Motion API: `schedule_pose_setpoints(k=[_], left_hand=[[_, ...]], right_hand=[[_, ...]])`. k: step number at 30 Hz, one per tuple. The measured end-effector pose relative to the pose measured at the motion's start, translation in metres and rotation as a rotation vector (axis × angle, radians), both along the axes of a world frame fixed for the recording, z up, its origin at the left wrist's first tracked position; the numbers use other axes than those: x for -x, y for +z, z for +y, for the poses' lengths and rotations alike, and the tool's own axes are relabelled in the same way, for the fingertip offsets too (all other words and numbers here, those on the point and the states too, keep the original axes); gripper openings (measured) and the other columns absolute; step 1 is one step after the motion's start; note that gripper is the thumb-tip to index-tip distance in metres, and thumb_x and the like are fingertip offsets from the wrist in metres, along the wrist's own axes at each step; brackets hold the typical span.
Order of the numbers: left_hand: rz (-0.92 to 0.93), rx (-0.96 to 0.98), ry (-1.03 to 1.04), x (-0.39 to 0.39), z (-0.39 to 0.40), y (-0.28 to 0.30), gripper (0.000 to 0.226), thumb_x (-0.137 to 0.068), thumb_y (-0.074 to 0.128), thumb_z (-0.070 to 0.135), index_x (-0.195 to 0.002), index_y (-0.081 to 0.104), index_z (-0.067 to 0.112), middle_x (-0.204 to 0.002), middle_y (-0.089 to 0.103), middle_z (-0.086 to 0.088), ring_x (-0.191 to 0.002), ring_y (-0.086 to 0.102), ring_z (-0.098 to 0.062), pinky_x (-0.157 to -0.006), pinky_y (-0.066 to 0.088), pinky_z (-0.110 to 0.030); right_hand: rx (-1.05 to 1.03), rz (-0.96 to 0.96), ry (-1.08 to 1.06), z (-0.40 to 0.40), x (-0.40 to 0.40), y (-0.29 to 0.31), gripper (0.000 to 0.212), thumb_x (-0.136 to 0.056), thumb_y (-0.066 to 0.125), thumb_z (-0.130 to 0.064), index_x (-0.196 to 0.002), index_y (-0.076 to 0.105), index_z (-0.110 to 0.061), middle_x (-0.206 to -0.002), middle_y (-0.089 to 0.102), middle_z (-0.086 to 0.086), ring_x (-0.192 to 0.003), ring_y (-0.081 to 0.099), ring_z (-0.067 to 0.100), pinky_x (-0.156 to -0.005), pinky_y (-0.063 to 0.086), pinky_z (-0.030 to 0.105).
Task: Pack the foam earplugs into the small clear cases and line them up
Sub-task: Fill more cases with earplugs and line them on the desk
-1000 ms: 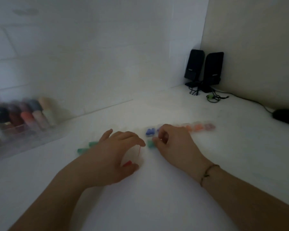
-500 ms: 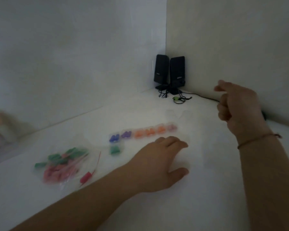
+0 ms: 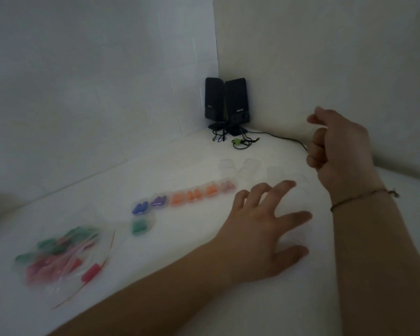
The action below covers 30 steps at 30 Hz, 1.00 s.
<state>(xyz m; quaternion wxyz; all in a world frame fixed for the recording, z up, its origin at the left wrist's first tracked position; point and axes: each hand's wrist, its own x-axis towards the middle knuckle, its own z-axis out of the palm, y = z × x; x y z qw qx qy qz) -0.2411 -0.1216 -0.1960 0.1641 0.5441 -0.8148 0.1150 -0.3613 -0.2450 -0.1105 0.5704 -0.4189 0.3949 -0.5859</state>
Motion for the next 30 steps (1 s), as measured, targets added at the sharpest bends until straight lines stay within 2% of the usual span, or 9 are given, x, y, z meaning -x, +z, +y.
schedule_pose_setpoints(k=[4, 7, 9, 11, 14, 19, 24, 28, 30], left_hand=[[-0.062, 0.028, -0.061, 0.006, -0.005, 0.003, 0.040, -0.088, 0.053, 0.057, -0.121, 0.063, 0.038, -0.151, 0.033, 0.000, -0.133, 0.028, -0.031, -0.101, 0.027, -0.047], [-0.029, 0.046, -0.103, 0.001, 0.003, 0.010, 0.041, -0.088, 0.058, 0.051, -0.119, 0.064, 0.024, -0.138, 0.050, -0.001, -0.123, 0.042, -0.026, -0.096, 0.036, -0.041], [0.255, -0.055, -0.063, -0.011, 0.019, 0.023, 0.040, -0.089, 0.063, 0.045, -0.121, 0.061, 0.021, -0.123, 0.062, 0.004, -0.105, 0.056, -0.015, -0.089, 0.044, -0.031], [0.702, -0.150, 0.031, -0.031, 0.037, 0.036, 0.030, -0.085, 0.069, 0.037, -0.111, 0.064, 0.022, -0.102, 0.068, 0.011, -0.081, 0.062, -0.005, -0.075, 0.049, -0.020], [1.246, -0.101, 0.101, -0.078, 0.066, 0.050, 0.012, -0.087, 0.067, 0.017, -0.097, 0.068, 0.010, -0.083, 0.071, 0.001, -0.066, 0.065, -0.011, -0.063, 0.052, -0.023], [1.675, -0.213, -0.094, -0.151, 0.117, 0.048, 0.078, -0.066, 0.085, 0.040, -0.133, 0.052, 0.016, -0.108, 0.070, -0.021, -0.092, 0.069, -0.030, -0.073, 0.056, -0.030], [1.838, -0.199, -0.140, -0.157, 0.120, 0.037, 0.086, -0.062, 0.079, 0.012, -0.135, 0.041, 0.035, -0.117, 0.066, -0.019, -0.085, 0.068, -0.031, -0.068, 0.057, -0.036], [1.835, -0.001, -0.084, -0.147, 0.111, 0.029, 0.071, -0.065, 0.059, 0.004, -0.123, 0.046, 0.044, -0.096, 0.064, -0.008, -0.052, 0.054, -0.023, -0.046, 0.045, -0.029], [1.841, 0.027, -0.110, -0.145, 0.113, 0.027, 0.071, -0.063, 0.061, 0.009, -0.121, 0.046, 0.046, -0.092, 0.061, -0.005, -0.048, 0.045, -0.019, -0.045, 0.038, -0.027]], right_hand=[[0.039, 0.052, -0.038, 0.004, -0.004, 0.000, 0.019, -0.093, 0.056, -0.029, -0.080, 0.060, -0.016, -0.037, 0.030, -0.009, -0.033, 0.024, 0.010, -0.039, 0.021, 0.020], [0.137, 0.101, -0.103, 0.008, -0.017, -0.001, 0.020, -0.091, 0.059, -0.026, -0.072, 0.062, -0.018, -0.040, 0.035, -0.006, -0.035, 0.029, 0.011, -0.041, 0.023, 0.021], [0.298, 0.196, -0.115, 0.018, -0.032, 0.000, 0.019, -0.086, 0.064, -0.023, -0.067, 0.064, -0.022, -0.044, 0.044, -0.007, -0.041, 0.036, 0.010, -0.045, 0.029, 0.023], [0.539, 0.345, -0.057, 0.037, -0.052, -0.001, 0.015, -0.085, 0.067, -0.018, -0.071, 0.067, -0.023, -0.055, 0.058, -0.005, -0.050, 0.048, 0.011, -0.050, 0.040, 0.026], [0.903, 0.506, 0.148, 0.078, -0.085, -0.007, 0.009, -0.088, 0.064, -0.012, -0.085, 0.072, -0.014, -0.082, 0.069, -0.002, -0.069, 0.060, 0.007, -0.059, 0.043, 0.013], [1.173, 0.555, 0.491, 0.118, -0.124, -0.043, 0.024, -0.094, 0.059, -0.014, -0.116, 0.069, -0.014, -0.121, 0.062, -0.003, -0.102, 0.059, 0.005, -0.081, 0.041, 0.009], [1.186, 0.563, 0.349, 0.131, -0.139, -0.060, 0.019, -0.088, 0.066, -0.022, -0.105, 0.075, -0.023, -0.102, 0.072, -0.013, -0.095, 0.062, 0.009, -0.087, 0.046, 0.025], [1.019, 0.530, 0.360, 0.139, -0.142, -0.056, 0.006, -0.080, 0.076, -0.025, -0.085, 0.076, -0.022, -0.088, 0.072, -0.016, -0.088, 0.063, 0.001, -0.079, 0.046, 0.016], [1.063, 0.525, 0.393, 0.145, -0.143, -0.053, 0.005, -0.084, 0.076, -0.019, -0.081, 0.073, -0.017, -0.083, 0.070, -0.014, -0.084, 0.064, 0.004, -0.074, 0.050, 0.022]])
